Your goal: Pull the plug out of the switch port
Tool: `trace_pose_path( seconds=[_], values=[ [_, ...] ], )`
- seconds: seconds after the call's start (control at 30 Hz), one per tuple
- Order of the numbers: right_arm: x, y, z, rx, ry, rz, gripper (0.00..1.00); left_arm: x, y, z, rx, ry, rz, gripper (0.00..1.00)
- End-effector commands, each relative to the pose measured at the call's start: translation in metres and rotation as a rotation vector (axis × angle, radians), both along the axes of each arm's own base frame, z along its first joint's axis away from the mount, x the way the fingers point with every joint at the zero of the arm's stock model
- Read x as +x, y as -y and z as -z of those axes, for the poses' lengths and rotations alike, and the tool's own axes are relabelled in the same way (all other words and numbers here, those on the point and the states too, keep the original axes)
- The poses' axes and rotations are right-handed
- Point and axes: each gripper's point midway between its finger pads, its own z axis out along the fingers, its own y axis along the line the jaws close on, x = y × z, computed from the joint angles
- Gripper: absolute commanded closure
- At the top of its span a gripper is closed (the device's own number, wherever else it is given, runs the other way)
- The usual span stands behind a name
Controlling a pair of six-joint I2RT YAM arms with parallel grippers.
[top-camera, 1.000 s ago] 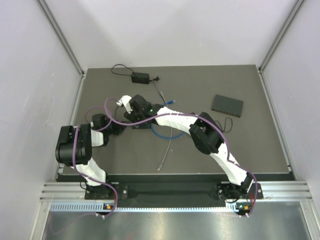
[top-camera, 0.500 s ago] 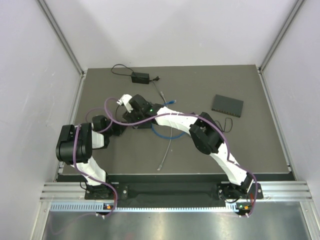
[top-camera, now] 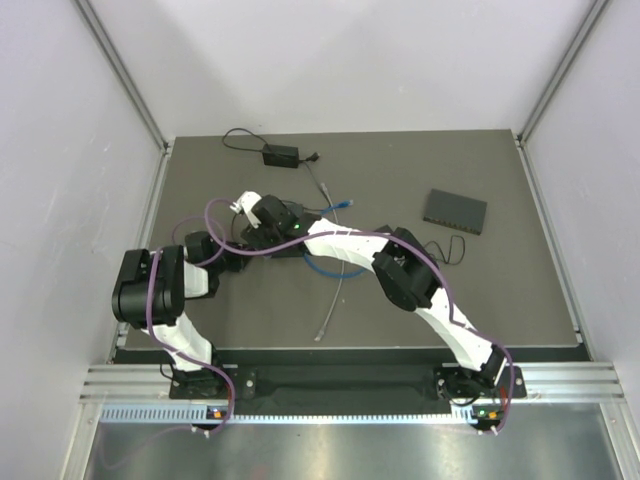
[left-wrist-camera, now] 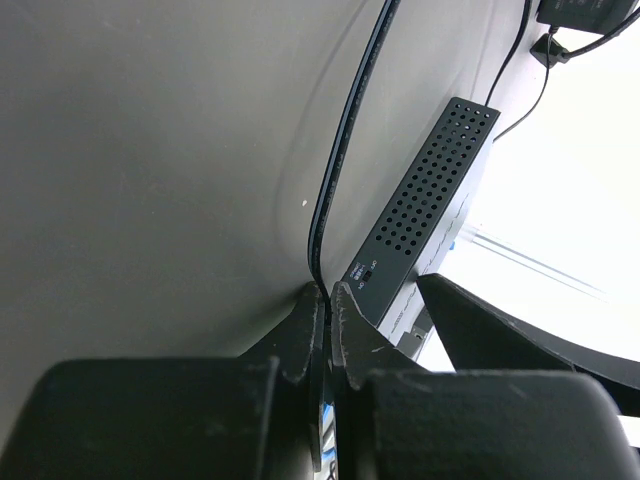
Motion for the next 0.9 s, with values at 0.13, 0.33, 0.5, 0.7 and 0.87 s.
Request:
trace_pose_path(
  seconds=[0.13,0.33,0.5,0.7,0.87],
  values=[
    [0.008,0.010,-0.004,-0.021,0.057,0.054,0.35,-0.024,-0.001,0.038,0.025,-0.166,-0.007,1.00],
    [0.016,0.025,0.012,-0.079,0.060,0.122,0.42,-0.023,-0.007,0.037,0.045,-0.197,-0.039,1.00],
    [0.010,0.038,0.021,-0.113,0.045,0.133,0.47,-0.018,-0.012,0.034,0.061,-0.211,-0.064,1.00],
    [0.008,0.055,0.022,-0.148,0.045,0.153,0.47,-0.020,-0.027,0.035,0.116,-0.236,-0.131,1.00],
    [0.008,0.066,0.020,-0.174,0.062,0.154,0.48,-0.020,-0.037,0.033,0.137,-0.241,-0.160,1.00]
  ],
)
